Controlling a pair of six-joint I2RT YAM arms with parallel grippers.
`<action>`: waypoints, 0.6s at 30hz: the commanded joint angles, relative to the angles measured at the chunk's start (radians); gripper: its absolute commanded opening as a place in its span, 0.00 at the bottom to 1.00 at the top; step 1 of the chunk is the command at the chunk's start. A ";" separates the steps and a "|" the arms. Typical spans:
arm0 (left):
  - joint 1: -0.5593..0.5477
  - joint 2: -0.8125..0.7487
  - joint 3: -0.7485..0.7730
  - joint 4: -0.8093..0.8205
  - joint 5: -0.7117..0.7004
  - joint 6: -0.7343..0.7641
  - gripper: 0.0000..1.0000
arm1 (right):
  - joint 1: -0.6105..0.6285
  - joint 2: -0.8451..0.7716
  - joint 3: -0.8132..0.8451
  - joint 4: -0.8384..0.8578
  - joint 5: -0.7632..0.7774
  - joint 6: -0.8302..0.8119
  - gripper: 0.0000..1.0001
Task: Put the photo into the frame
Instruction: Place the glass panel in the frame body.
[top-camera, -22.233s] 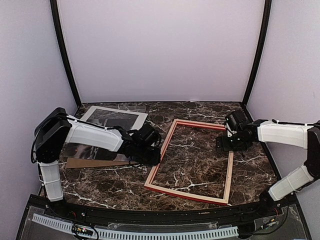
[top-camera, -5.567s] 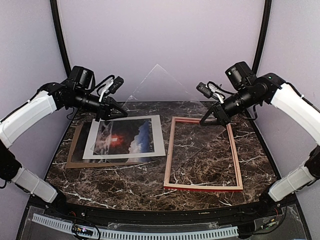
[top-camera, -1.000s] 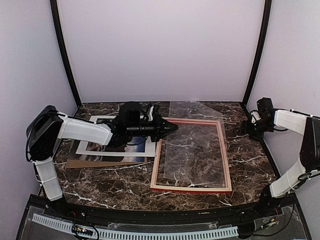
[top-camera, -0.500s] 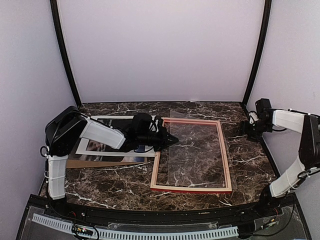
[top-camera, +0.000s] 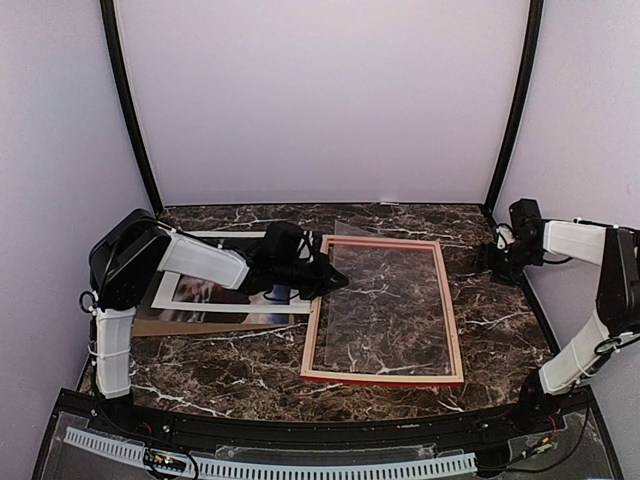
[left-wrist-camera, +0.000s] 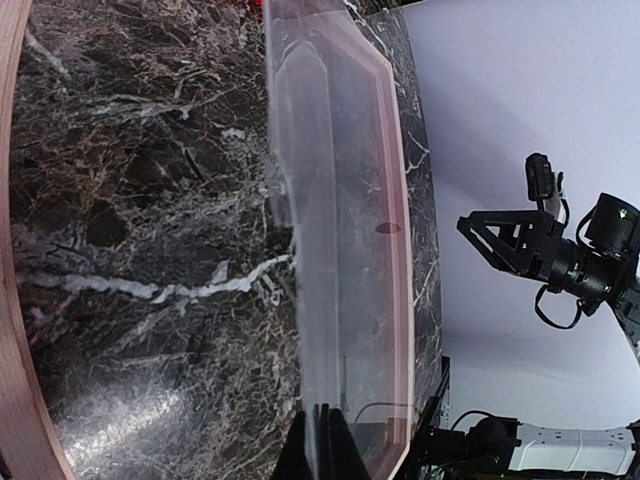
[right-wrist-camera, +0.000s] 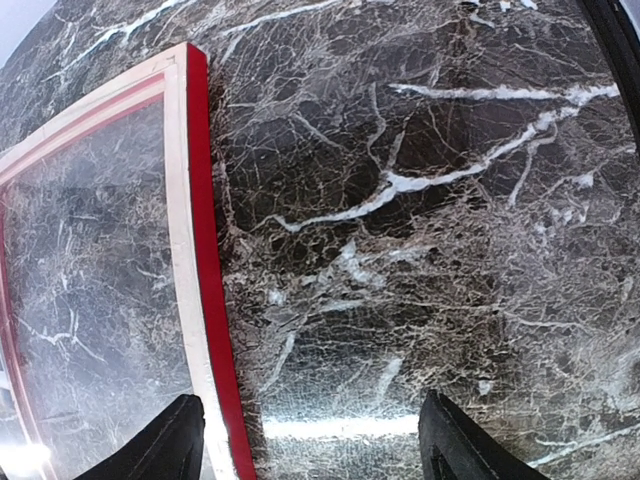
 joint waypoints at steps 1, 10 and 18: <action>0.009 -0.034 0.037 -0.064 -0.012 0.059 0.00 | 0.018 0.007 -0.020 0.036 -0.017 -0.005 0.75; 0.015 -0.018 0.083 -0.124 0.002 0.110 0.00 | 0.046 0.017 -0.018 0.041 -0.013 -0.004 0.75; 0.019 -0.006 0.091 -0.137 0.013 0.112 0.00 | 0.078 0.022 -0.018 0.044 -0.010 -0.007 0.76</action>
